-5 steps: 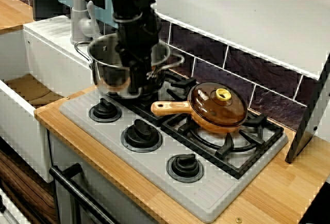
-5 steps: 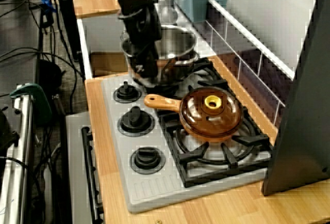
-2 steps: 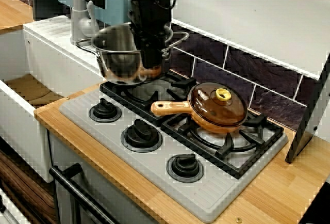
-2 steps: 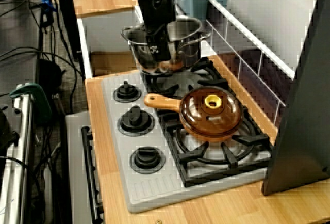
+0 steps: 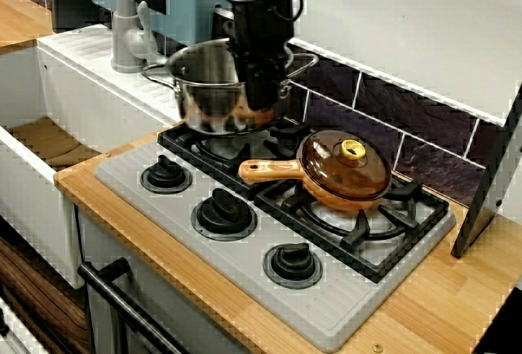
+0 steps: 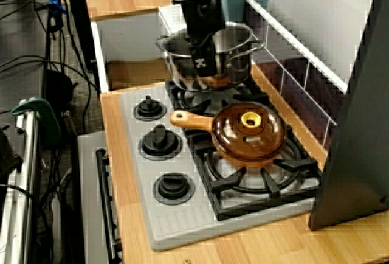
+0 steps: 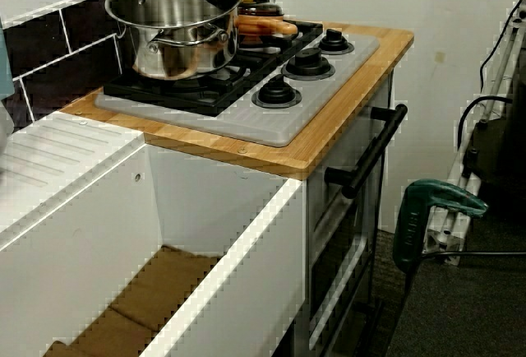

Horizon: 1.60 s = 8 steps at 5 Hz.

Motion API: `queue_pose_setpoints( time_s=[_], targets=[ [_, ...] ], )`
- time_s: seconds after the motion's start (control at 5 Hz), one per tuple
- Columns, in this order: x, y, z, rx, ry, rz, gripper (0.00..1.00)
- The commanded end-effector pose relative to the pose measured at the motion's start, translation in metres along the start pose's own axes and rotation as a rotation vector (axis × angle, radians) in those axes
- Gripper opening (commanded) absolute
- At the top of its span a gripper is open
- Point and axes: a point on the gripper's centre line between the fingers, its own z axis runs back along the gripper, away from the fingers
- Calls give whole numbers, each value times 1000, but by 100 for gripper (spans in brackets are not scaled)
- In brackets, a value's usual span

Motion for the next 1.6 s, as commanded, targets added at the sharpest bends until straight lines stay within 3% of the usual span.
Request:
queue_pose_setpoints(
  time_s=[0.0,0.2,0.8,1.4],
  targets=[
    [7,-10,11,44,-57,-25,0],
    [4,-11,10,39,-43,-19,100],
    [-3,-9,18,25,-43,-8,100],
    [-6,-8,46,-1,-73,0,100]
  ],
)
